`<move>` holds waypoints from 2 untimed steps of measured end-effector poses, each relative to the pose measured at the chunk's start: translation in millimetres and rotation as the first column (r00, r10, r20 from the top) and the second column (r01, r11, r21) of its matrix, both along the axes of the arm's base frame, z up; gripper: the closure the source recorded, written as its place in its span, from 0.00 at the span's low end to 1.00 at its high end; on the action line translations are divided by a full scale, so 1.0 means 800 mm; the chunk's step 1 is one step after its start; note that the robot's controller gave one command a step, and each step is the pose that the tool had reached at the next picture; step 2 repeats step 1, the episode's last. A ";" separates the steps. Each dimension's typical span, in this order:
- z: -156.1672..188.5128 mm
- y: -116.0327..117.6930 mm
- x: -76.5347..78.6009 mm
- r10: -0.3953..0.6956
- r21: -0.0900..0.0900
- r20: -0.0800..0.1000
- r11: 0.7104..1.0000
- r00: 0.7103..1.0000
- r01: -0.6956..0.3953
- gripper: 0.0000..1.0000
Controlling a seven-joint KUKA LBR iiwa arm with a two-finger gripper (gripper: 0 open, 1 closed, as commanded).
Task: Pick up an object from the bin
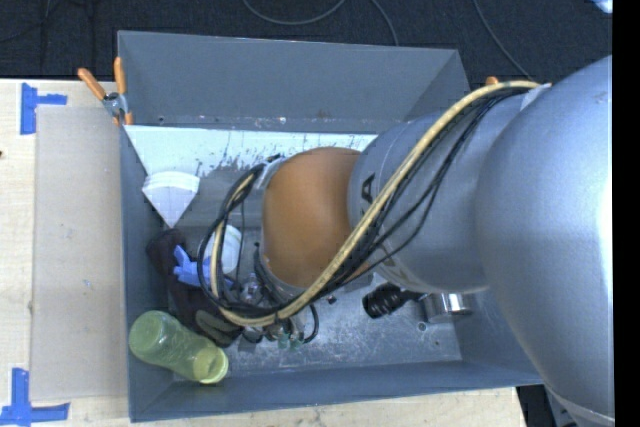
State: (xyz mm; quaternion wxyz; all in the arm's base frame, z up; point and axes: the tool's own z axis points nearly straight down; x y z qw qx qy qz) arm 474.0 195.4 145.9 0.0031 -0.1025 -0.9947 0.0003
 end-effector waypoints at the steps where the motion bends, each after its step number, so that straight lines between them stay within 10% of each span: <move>1: 0.013 0.000 -0.001 0.000 -0.001 -0.002 1.000 1.000 0.000 1.00; 2: 0.013 0.000 -0.001 0.000 -0.001 -0.002 1.000 1.000 0.000 1.00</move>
Offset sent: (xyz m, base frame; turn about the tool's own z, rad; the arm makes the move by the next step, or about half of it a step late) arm -0.0001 0.0001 0.0513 0.0000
